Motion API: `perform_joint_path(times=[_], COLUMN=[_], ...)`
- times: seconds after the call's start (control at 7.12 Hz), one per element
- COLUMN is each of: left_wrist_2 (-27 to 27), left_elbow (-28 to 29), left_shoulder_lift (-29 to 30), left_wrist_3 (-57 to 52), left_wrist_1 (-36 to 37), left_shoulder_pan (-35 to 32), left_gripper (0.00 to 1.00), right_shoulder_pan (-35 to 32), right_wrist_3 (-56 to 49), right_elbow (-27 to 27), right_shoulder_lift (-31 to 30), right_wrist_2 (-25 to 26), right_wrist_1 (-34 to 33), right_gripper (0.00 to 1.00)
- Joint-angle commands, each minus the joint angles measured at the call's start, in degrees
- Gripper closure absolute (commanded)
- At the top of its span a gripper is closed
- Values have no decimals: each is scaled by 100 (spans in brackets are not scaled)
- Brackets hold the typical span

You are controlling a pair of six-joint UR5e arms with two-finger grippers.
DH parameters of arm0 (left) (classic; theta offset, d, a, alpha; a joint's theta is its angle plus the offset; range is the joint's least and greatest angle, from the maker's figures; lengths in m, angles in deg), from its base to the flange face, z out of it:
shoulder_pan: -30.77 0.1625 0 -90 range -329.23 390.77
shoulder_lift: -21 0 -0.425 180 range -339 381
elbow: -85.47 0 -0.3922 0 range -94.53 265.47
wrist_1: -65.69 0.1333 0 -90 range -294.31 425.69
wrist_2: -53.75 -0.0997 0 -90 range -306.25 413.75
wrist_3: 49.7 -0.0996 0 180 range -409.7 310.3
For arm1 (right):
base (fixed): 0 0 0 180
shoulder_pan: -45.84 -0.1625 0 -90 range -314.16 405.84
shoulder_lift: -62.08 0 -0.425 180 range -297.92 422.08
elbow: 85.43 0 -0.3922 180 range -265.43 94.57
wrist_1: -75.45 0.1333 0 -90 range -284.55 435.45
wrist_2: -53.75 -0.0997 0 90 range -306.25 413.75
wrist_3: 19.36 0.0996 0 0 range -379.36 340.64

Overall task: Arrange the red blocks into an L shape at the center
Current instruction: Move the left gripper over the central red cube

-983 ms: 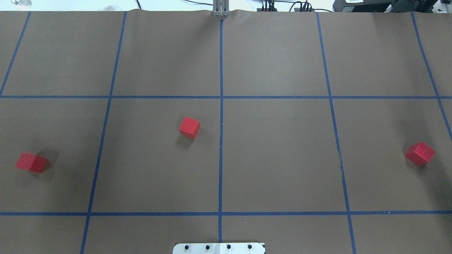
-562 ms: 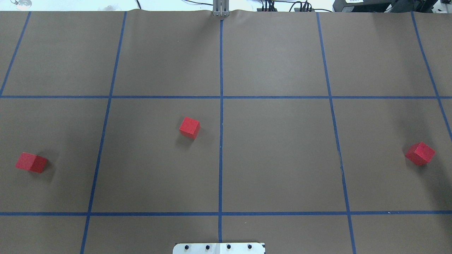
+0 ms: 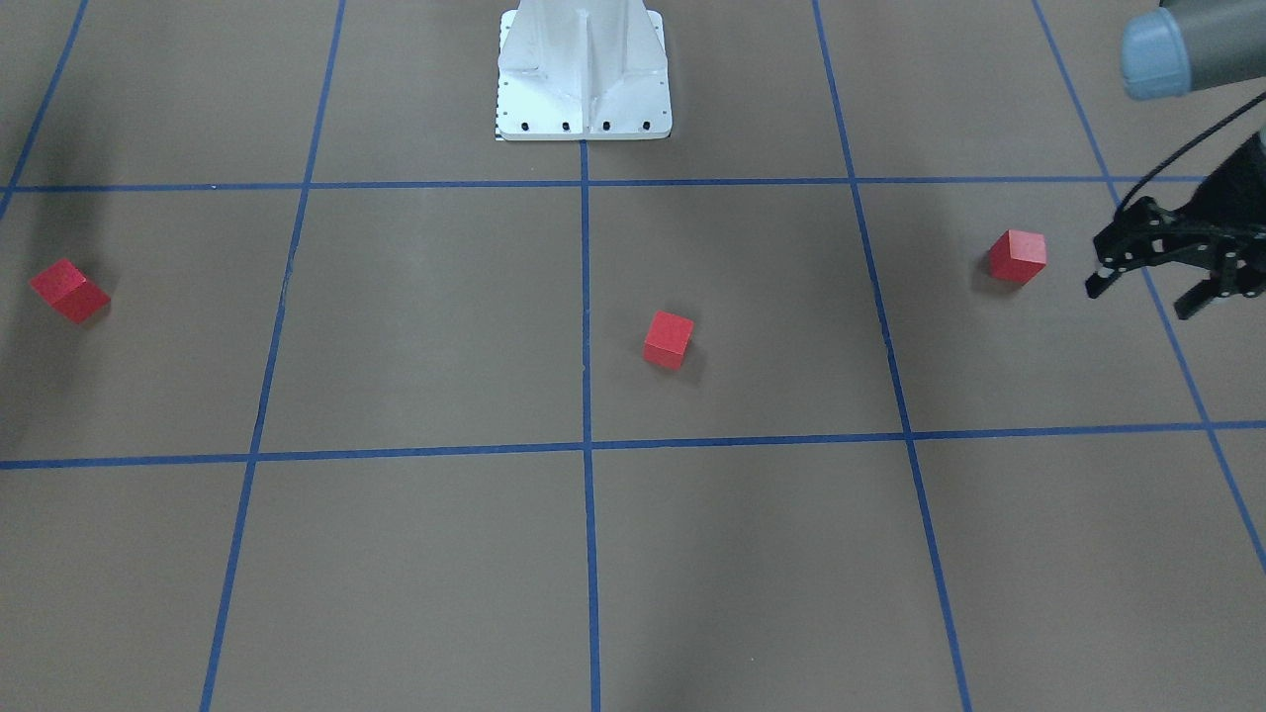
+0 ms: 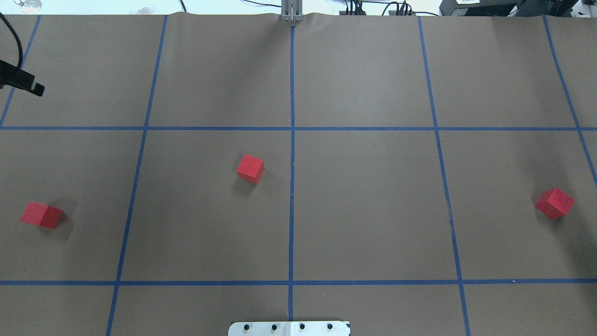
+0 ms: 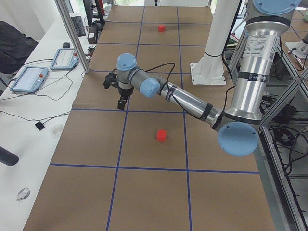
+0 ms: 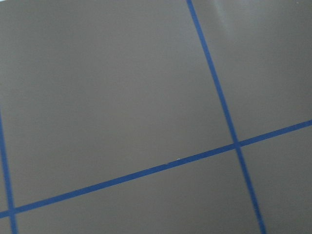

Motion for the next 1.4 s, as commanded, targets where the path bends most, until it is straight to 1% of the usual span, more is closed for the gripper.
perform_joint_path(times=[0.0,0.14,0.28,0.42,0.56,0.7,0.84,0.98,1.26], left_wrist_2=[-1158,-1355,-1809,-2571,-2804,-2894,-3217,-3385,-3475], left_elbow=[-431,-387,-326,-169,190,550,780,982,1509], left_shoulder_lift=[385,710,1087,1308,1624,1914,2169,2285,2522], left_wrist_3=[1451,1996,2585,2800,2854,3037,3187,3284,3276], left_wrist_1=[-2,-3,-3,6,-2,-11,-37,-212,-528], left_shoulder_pan=[1349,1808,2326,2853,3058,3165,3357,3516,3605], left_gripper=[0,0,0,0,0,0,0,0,0], right_shoulder_pan=[0,8,0,8,9,9,9,9,9], right_wrist_3=[0,-9,-9,-9,-9,-9,-9,-18,-9], right_elbow=[4,39,57,57,66,74,83,92,101], right_shoulder_lift=[2,2,10,10,10,10,10,19,19], right_wrist_2=[0,0,0,0,0,0,0,0,0], right_wrist_1=[0,0,0,0,0,0,0,0,0], right_gripper=[1,1,1,1,1,1,1,1,1])
